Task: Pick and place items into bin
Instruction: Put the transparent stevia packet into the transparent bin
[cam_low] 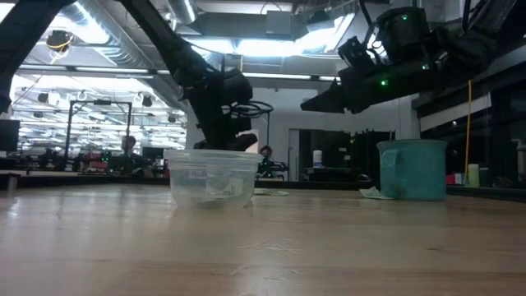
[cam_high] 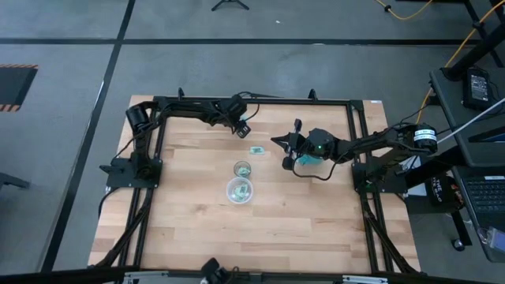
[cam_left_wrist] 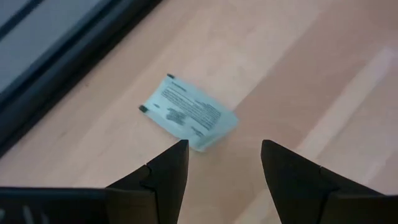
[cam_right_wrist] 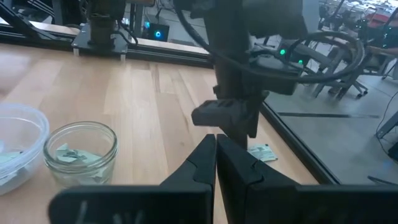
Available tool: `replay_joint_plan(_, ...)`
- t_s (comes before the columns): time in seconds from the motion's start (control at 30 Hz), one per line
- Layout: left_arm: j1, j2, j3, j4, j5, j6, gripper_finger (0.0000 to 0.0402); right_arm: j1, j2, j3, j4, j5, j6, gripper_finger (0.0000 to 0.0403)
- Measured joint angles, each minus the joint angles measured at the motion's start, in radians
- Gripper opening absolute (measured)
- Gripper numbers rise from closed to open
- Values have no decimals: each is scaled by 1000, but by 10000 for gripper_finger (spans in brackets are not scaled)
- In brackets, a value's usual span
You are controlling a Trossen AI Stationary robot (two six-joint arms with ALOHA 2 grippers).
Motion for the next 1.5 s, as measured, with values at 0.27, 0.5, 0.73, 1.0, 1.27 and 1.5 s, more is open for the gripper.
replay_joint_plan(0.27, 8, -3, 0, 48, -38, 0, 196, 0, 0, 0, 0, 0, 0, 17)
replay_joint_plan(0.5, 11, 32, 0, 54, -36, 0, 196, 0, 0, 0, 0, 0, 0, 17)
replay_joint_plan(0.73, 25, 85, 0, 120, -36, -2, 196, 0, 0, 0, 0, 0, 0, 17)
replay_joint_plan(1.0, 39, 102, 4, 135, -16, -9, 196, 0, 0, 0, 0, 0, 0, 17)
replay_joint_plan(1.27, 39, 103, 4, 128, -4, 25, 144, 0, 0, 0, 0, 0, 0, 17)
replay_joint_plan(1.5, 39, 102, 5, 98, -7, 27, 58, 0, 0, 0, 0, 0, 0, 17)
